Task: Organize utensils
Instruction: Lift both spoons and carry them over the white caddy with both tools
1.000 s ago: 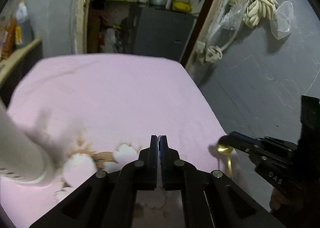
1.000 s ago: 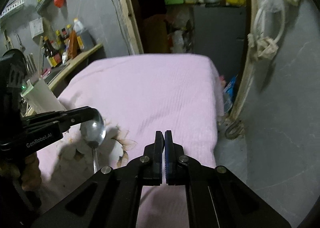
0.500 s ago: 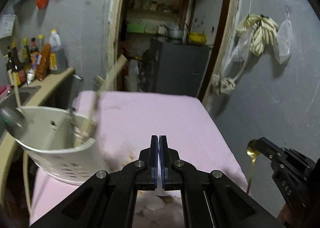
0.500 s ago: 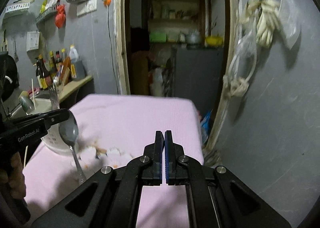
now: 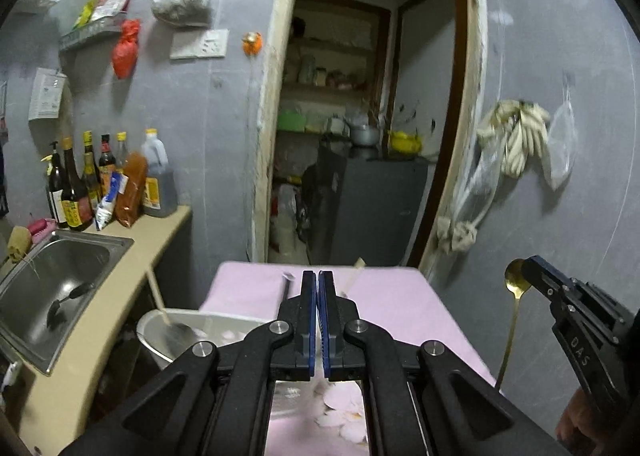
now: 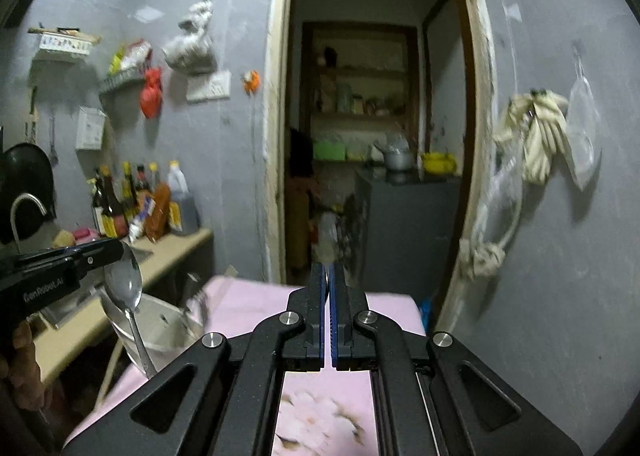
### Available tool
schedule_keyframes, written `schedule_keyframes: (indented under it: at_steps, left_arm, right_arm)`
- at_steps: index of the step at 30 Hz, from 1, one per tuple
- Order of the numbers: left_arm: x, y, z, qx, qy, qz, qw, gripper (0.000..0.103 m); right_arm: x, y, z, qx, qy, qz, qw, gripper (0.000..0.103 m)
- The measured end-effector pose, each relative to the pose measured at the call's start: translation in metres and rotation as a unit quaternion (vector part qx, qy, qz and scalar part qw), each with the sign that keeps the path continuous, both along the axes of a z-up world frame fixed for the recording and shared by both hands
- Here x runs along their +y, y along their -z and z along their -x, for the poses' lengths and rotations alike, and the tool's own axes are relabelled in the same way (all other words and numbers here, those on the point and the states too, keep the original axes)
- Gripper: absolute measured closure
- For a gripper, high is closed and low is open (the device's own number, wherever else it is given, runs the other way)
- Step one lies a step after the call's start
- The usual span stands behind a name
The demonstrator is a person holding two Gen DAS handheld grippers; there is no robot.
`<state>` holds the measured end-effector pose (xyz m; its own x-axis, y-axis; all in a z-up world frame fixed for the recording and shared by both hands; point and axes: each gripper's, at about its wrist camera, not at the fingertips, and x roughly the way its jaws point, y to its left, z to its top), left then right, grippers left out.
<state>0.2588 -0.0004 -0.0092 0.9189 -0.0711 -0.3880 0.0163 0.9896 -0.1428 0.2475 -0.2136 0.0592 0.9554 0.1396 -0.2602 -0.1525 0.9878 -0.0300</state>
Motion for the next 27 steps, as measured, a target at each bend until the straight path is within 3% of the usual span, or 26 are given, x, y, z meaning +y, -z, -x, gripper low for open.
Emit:
schedule_keyframes:
  at_steps: [6,16,27]
  left_arm:
    - [0.065,-0.031,0.005,-0.029,-0.036,0.022,0.9987,0.101]
    - [0.145,-0.039,-0.002,-0.047,-0.109,-0.015,0.9928,0.101]
    - [0.163,-0.023,-0.031,-0.064,-0.139,-0.066,0.9860,0.101]
  right_arm:
    - [0.047,-0.026,0.002,-0.044,-0.019,0.001,0.999,0.101]
    - [0.105,-0.029,-0.016,-0.074,-0.020,-0.011,0.997,0.101]
    - [0.144,-0.011,-0.045,-0.067,-0.006,0.010,0.998,0.101]
